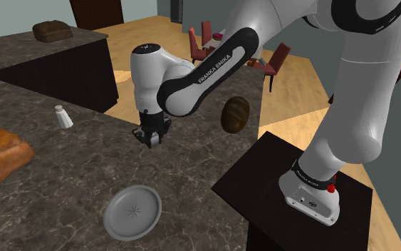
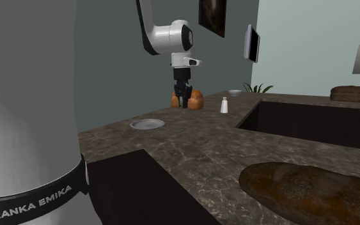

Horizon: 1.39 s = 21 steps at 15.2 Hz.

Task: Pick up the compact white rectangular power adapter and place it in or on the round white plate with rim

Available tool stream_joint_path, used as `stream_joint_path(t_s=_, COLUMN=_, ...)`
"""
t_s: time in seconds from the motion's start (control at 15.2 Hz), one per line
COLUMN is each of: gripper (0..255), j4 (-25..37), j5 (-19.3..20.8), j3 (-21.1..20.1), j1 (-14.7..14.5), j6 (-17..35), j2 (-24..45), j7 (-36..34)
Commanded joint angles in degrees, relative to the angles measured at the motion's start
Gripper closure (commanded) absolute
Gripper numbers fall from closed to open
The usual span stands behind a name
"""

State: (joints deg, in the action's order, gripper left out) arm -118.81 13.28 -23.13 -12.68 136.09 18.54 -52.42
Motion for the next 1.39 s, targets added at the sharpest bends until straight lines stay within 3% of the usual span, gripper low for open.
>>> stream_joint_path(t_s=0.0, gripper=255, j4=0.27, j5=0.17, j3=-0.61, j1=-1.49, j6=-0.48, j2=-0.02, j7=-2.13)
stream_joint_path(t_s=0.86, gripper=255, j4=10.01, j5=3.99, j3=-4.02, j1=-16.1, j6=-6.15, j2=6.16, j7=-20.78)
stream_joint_path(t_s=1.32, gripper=255, j4=9.29, j5=6.29, j3=-2.58, j1=-17.14, j6=-2.26, j2=9.65, j7=-22.35)
